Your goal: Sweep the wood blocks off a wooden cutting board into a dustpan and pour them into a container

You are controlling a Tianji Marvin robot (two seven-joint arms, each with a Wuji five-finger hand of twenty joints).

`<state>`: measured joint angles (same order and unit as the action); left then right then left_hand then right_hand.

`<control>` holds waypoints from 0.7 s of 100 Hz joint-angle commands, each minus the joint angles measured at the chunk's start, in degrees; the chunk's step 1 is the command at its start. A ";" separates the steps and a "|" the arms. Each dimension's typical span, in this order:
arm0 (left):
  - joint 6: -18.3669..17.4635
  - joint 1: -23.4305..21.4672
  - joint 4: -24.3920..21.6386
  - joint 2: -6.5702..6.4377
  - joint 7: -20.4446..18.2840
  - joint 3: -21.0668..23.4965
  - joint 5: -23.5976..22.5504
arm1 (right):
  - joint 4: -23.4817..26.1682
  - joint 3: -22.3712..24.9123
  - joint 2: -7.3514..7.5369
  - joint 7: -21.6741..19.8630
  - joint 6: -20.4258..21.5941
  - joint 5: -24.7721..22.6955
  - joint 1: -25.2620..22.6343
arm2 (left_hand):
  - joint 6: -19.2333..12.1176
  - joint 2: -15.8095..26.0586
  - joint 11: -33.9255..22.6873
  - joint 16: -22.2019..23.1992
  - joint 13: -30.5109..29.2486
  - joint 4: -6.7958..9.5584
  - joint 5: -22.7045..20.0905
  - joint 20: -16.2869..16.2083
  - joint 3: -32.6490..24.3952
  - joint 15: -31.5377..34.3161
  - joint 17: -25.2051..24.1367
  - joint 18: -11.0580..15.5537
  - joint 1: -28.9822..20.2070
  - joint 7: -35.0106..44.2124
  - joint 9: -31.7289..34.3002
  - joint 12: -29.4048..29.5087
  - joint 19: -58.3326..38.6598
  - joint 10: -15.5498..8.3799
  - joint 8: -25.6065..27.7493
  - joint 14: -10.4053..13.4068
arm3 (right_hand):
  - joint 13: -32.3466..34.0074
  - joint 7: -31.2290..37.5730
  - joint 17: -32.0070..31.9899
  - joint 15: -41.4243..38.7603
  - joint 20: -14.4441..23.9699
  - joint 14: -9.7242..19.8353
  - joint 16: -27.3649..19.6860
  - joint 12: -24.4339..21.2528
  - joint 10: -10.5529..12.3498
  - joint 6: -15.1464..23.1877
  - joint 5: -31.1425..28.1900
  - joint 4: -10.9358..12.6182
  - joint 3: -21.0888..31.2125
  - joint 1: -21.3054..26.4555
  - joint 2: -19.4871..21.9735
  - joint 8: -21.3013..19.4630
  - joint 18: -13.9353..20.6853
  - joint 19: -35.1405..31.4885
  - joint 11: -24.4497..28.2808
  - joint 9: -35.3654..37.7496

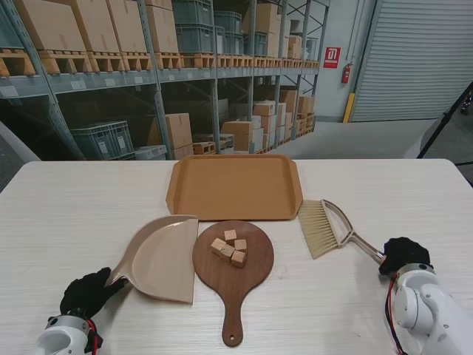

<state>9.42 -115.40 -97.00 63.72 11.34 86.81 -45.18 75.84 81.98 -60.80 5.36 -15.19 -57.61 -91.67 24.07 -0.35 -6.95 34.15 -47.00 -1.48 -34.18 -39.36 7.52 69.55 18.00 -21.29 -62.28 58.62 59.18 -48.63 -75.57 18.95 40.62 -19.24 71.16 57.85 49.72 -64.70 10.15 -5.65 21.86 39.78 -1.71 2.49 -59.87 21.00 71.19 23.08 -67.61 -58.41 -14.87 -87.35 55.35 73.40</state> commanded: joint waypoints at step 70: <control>0.33 -1.18 1.65 0.35 -2.34 0.06 0.03 | 4.69 2.27 -0.76 -3.16 -1.25 3.77 -1.28 | -2.81 7.45 -72.24 0.20 -3.89 0.04 -4.56 -1.57 -5.79 -0.79 -0.37 1.84 -6.99 1.32 3.02 3.81 -1.51 -17.82 -0.70 14.94 | 3.19 9.06 9.15 -14.94 -1.27 0.95 3.32 2.75 4.52 13.84 -15.35 6.11 18.76 24.91 3.10 -3.14 -2.98 -11.23 7.48 9.70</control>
<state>9.31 -115.38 -97.08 63.70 10.75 87.09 -45.24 79.48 84.39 -60.96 2.30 -15.02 -54.21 -92.36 23.97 -0.35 -7.26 34.15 -47.00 -1.48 -34.18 -39.36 7.52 69.10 18.00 -21.28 -62.28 58.14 59.18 -48.63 -75.56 18.47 40.62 -19.23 71.92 58.82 55.53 -74.38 7.27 -5.58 23.05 40.98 -0.25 3.92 -65.44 21.12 63.89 36.07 -65.56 -60.46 -15.47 -91.71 58.39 78.32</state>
